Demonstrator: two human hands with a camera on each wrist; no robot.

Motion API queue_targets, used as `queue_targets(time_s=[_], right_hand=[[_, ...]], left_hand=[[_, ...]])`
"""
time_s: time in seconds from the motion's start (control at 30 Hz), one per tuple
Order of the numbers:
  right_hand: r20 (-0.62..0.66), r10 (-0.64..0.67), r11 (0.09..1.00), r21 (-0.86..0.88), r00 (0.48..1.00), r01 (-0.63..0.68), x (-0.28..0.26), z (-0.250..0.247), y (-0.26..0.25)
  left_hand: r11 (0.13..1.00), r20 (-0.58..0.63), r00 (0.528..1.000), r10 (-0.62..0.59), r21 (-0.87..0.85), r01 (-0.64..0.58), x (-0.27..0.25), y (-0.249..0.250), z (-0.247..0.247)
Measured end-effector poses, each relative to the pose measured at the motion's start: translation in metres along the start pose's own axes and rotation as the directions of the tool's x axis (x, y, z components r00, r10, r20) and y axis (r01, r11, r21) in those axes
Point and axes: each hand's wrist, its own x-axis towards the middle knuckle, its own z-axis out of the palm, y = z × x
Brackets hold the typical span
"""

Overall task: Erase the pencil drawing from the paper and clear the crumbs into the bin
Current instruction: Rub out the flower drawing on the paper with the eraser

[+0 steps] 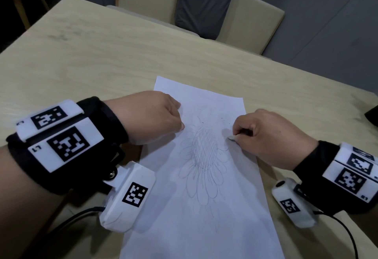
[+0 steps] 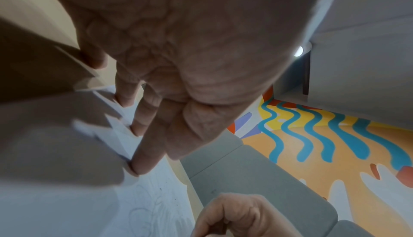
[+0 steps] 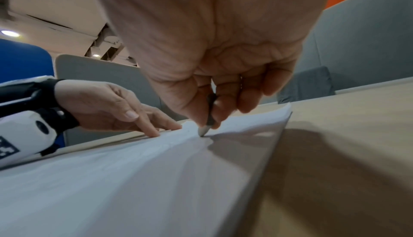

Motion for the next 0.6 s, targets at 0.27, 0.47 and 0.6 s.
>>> queue_targets(time_s=[0.27,0.47,0.6], right_hand=[[0.034,0.026,0.999,-0.028,0.999,-0.025,-0.003,-0.003,0.007],[0.017,-0.002,1.0,-0.004,1.0,0.002,-0.001,-0.001,0.002],[0.036,0.01,1.0,-0.004,0.999,-0.01,-0.006,-0.002,0.005]], left_hand=[[1.0,0.003,1.0,0.001,0.003,-0.001,0.002,-0.002,0.001],[1.0,-0.009,1.0,-0.008,-0.009,0.007,0.0,-0.001,0.001],[1.0,0.002,1.0,-0.006,-0.003,0.006,0.0,-0.002,0.0]])
